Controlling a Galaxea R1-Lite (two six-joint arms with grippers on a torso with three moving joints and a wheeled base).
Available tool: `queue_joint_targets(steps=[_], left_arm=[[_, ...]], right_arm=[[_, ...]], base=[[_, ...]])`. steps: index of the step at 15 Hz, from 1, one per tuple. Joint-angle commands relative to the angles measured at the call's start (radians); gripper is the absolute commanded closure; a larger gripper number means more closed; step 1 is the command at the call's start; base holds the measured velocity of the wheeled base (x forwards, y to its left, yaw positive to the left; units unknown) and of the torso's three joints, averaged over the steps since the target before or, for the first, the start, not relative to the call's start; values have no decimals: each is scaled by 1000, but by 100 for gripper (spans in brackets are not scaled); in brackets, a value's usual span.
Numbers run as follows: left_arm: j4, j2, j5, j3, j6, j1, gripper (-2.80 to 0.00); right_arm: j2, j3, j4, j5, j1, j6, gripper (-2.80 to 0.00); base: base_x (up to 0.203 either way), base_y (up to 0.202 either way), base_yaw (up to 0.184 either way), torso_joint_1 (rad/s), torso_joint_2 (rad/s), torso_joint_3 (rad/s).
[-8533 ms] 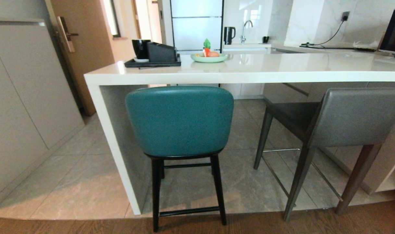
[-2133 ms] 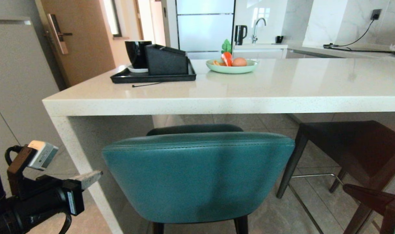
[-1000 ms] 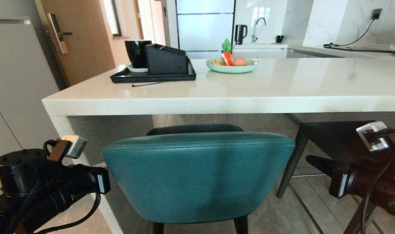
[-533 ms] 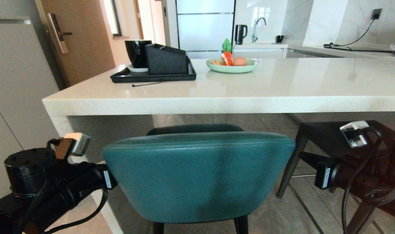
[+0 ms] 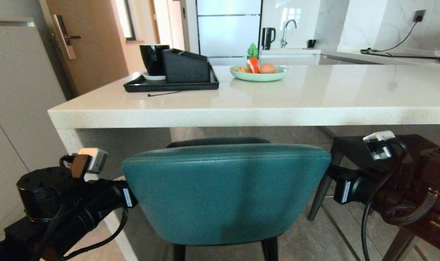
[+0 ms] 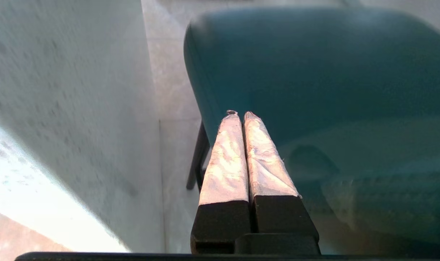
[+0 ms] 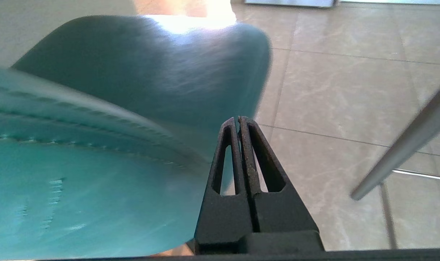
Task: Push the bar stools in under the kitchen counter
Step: Pull the blue chair out from under the dining table
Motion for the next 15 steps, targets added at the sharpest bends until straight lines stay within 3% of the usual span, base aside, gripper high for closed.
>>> queue_joint_targets(steps=[1, 5, 10, 15], left_arm=[[-7, -6, -1, 18, -2, -2, 0], [-13, -15, -1, 19, -1, -5, 0], [-11, -20, 2, 21, -1, -25, 0], [-11, -20, 5, 35, -1, -20, 0]], right_arm=[[5, -2, -5, 1, 7, 2, 0], [28, -2, -11, 2, 36, 3, 0], [105, 35, -110, 4, 67, 5, 0], [240, 113, -339, 4, 62, -4, 0]], base=[[0, 0, 0, 0, 0, 0], [0, 0, 0, 0, 0, 0], [0, 0, 0, 0, 0, 0], [0, 0, 0, 0, 0, 0]])
